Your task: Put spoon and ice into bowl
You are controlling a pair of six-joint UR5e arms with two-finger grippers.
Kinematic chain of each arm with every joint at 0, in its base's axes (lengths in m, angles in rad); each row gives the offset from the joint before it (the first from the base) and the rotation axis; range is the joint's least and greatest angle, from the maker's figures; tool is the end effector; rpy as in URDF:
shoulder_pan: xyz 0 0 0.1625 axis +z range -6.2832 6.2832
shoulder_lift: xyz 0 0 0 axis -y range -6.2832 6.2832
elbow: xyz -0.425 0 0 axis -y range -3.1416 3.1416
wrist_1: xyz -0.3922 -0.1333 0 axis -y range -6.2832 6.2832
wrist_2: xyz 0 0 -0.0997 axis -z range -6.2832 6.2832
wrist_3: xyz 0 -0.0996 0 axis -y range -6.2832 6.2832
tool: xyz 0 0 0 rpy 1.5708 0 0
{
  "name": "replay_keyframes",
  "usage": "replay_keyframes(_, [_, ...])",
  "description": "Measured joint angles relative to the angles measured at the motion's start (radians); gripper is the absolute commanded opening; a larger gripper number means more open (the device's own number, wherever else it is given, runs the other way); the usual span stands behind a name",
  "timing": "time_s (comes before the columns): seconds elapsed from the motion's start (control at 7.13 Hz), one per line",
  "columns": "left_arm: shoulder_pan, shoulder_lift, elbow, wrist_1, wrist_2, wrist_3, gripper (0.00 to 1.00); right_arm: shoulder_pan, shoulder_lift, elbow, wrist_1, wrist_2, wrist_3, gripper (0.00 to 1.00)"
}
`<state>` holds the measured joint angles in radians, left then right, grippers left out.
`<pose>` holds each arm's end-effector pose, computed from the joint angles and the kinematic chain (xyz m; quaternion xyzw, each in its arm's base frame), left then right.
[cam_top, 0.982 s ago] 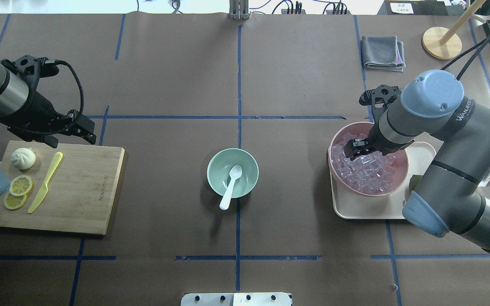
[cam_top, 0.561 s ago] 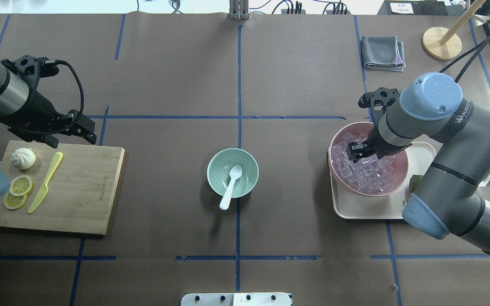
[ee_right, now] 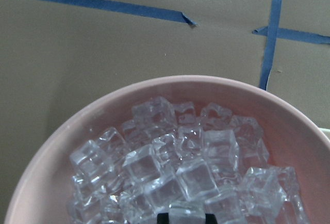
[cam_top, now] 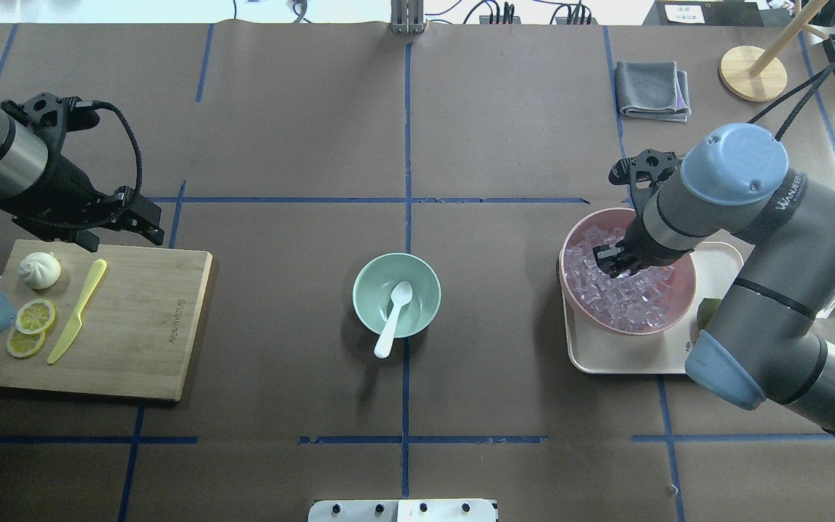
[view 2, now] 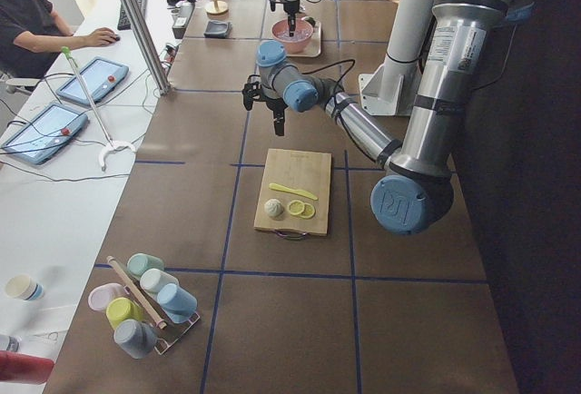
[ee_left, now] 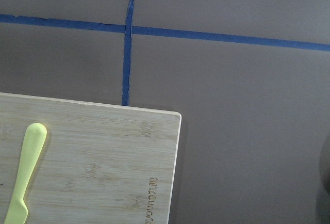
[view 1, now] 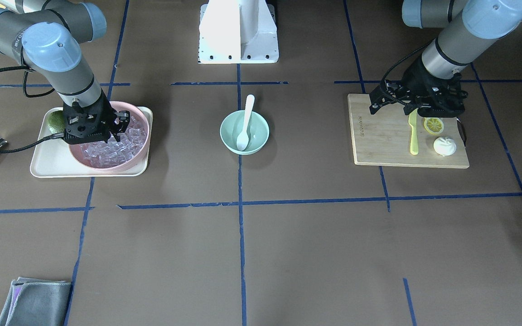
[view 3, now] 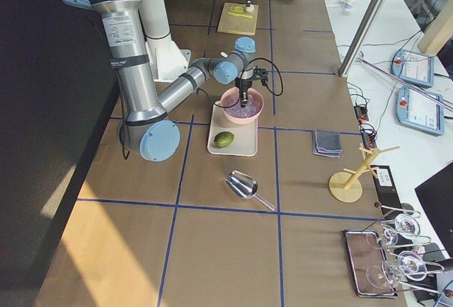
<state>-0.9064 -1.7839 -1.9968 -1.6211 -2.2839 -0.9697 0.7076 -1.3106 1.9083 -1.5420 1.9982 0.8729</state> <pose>0.2728 -0.4589 0.3387 -0.0228 0.4557 -0.0175 0.8897 -0.3714 -0.4388 0.3675 0.0407 -0.3602 -0.0608 0.9300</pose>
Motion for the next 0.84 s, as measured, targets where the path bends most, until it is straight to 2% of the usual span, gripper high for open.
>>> replay_keyframes(0.42, [-0.002,0.003,-0.016,-0.004,-0.002,0.012,1.00,-0.022,0.047,0.090,0.000,0.027,0.010,0.00])
replay_keyframes(0.7, [-0.008,0.039,-0.045,-0.006,-0.003,0.013,1.00,-0.113,0.150,0.072,0.000,0.007,0.115,0.00])
replay_keyframes(0.84, [-0.009,0.055,-0.051,-0.005,-0.001,0.014,1.00,-0.157,0.216,0.032,0.003,-0.020,0.198,0.00])
